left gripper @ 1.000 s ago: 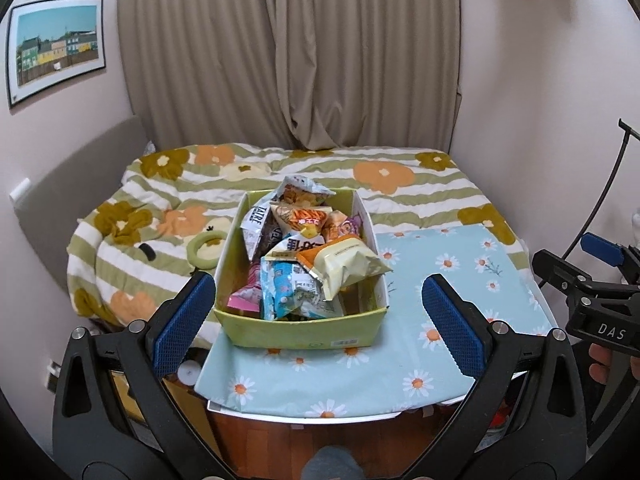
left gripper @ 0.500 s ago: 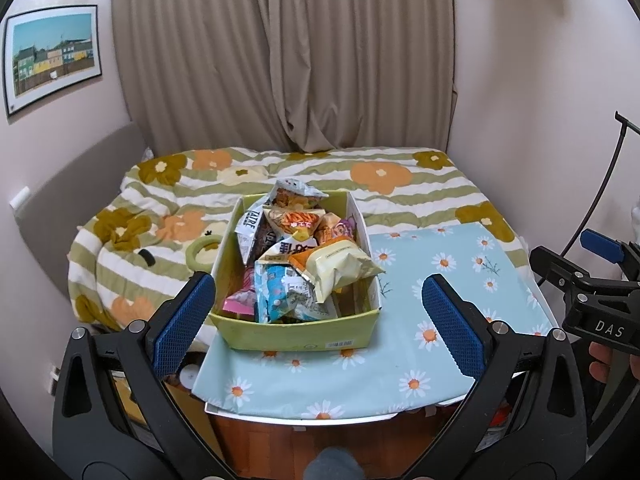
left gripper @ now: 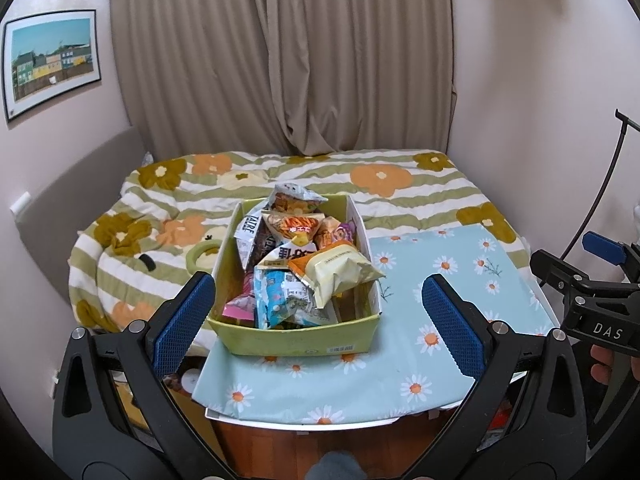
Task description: Organize snacks
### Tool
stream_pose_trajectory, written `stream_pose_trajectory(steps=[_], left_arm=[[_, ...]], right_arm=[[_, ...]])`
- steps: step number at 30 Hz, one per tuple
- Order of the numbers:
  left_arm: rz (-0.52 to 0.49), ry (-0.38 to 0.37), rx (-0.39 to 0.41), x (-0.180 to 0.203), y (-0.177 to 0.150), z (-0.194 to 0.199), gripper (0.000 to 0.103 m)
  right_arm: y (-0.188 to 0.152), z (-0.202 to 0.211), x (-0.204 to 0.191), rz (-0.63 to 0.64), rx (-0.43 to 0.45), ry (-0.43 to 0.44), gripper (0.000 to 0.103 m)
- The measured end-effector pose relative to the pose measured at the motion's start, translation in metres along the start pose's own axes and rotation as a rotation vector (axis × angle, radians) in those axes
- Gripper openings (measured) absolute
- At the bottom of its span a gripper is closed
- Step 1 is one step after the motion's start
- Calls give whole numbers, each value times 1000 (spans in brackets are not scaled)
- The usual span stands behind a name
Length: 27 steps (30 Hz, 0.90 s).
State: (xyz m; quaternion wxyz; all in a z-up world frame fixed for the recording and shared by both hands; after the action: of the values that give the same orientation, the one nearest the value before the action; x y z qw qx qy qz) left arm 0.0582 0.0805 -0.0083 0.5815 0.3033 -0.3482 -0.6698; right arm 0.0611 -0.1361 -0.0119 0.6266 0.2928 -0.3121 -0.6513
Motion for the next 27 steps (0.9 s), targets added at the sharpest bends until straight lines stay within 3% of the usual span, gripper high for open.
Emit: stream_pose_trajectory(steps=[19,27], left_arm=[[-26,18,31,0,-2,10,102],[10,1,-8,-6,-10,3,102]], right_arm=[[-3,0,6,-8,1,-9,98],[-3,2,5,-10,1,-10,98]])
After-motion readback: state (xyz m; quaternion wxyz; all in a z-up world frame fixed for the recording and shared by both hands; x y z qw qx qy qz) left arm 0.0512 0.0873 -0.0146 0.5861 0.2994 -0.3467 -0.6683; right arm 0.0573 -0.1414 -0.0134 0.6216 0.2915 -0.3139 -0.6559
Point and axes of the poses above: each gripper's, at about its wrist camera, not at the fingertips, and z roughly against the way its jaws point, x to its right, y to its top, the point moved 5 cm from there along -z, roughly the way its jaws point, and after that the axes turned 6 degrees about -y, right-handed, at the moved point
